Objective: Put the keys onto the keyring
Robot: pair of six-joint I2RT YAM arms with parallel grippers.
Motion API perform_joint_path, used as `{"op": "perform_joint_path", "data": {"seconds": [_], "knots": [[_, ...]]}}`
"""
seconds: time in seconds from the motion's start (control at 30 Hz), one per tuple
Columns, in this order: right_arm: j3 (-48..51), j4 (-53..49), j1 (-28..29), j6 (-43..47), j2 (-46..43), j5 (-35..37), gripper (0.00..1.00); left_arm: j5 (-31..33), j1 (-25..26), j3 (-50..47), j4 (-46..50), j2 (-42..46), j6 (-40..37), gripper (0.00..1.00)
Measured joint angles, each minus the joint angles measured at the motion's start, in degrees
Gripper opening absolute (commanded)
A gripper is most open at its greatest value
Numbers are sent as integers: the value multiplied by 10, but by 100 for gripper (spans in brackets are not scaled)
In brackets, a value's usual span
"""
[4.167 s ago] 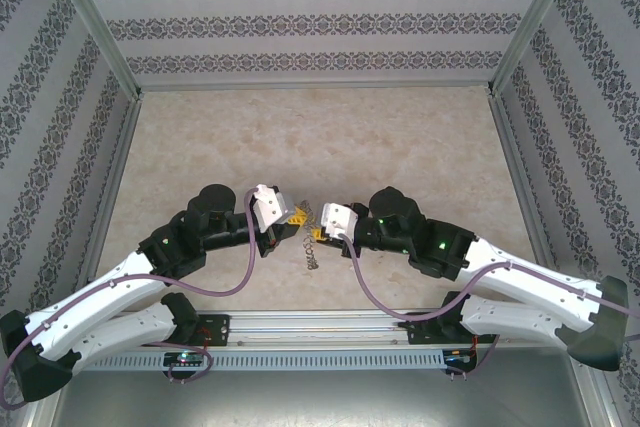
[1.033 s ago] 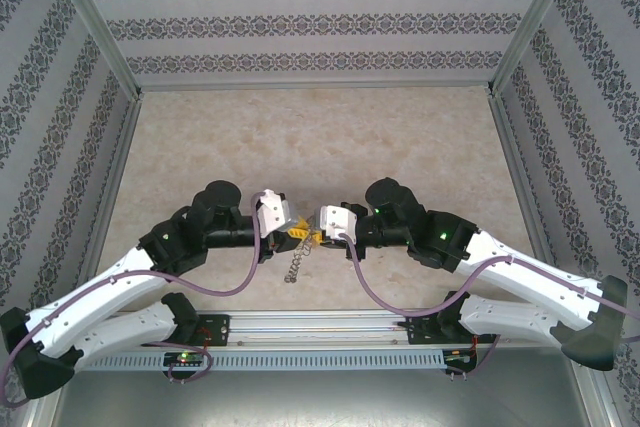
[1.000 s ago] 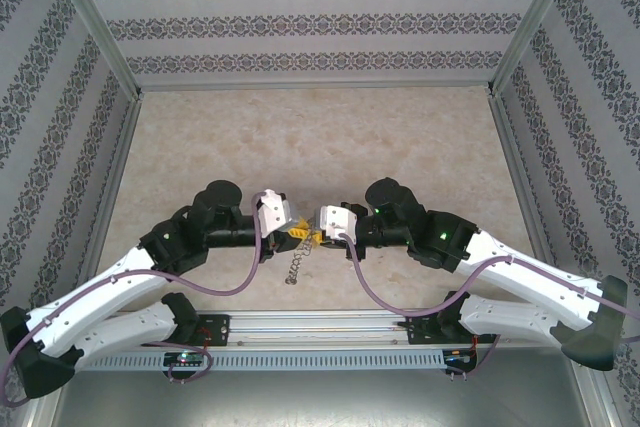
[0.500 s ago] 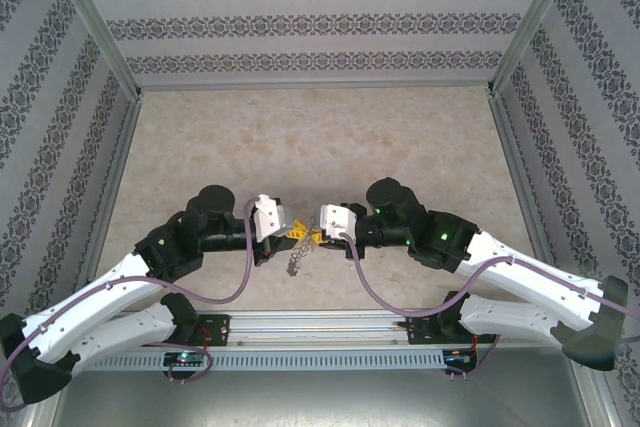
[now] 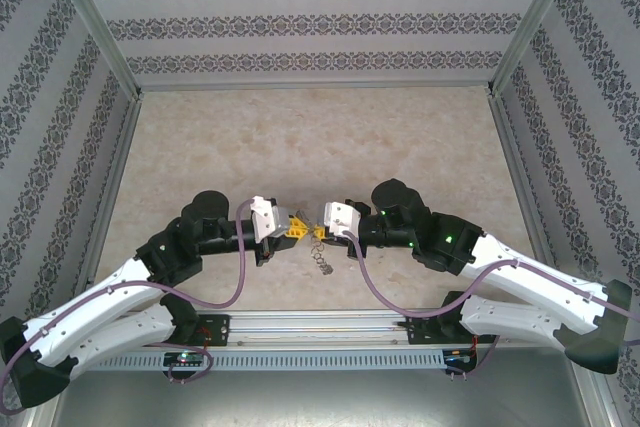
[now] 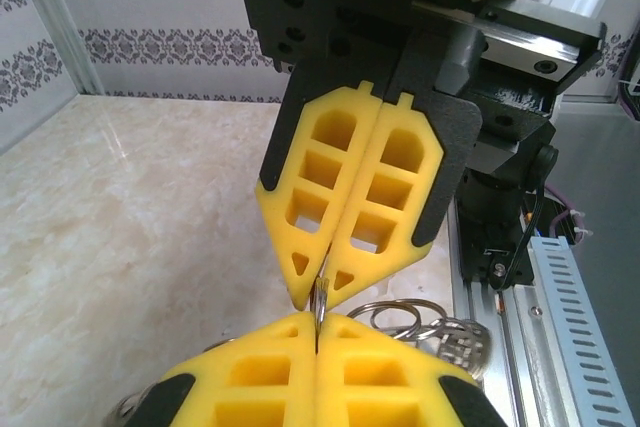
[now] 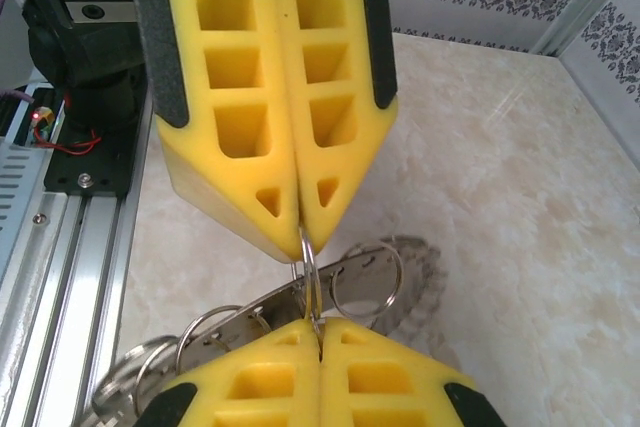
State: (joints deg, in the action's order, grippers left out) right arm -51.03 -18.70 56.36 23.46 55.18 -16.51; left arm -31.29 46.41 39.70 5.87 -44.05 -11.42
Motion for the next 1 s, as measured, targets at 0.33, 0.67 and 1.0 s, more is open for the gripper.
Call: {"op": "perform_joint_path", "data": {"seconds": [0.33, 0.67, 1.0], "knots": [[-2, 9, -6, -10, 24, 5, 7, 2, 0, -9, -11, 6, 2, 0], [-7, 0, -21, -23, 36, 0, 30, -10, 0, -15, -27, 10, 10, 0], [21, 28, -30, -31, -45, -10, 36, -17, 0, -15, -29, 16, 10, 0]]}}
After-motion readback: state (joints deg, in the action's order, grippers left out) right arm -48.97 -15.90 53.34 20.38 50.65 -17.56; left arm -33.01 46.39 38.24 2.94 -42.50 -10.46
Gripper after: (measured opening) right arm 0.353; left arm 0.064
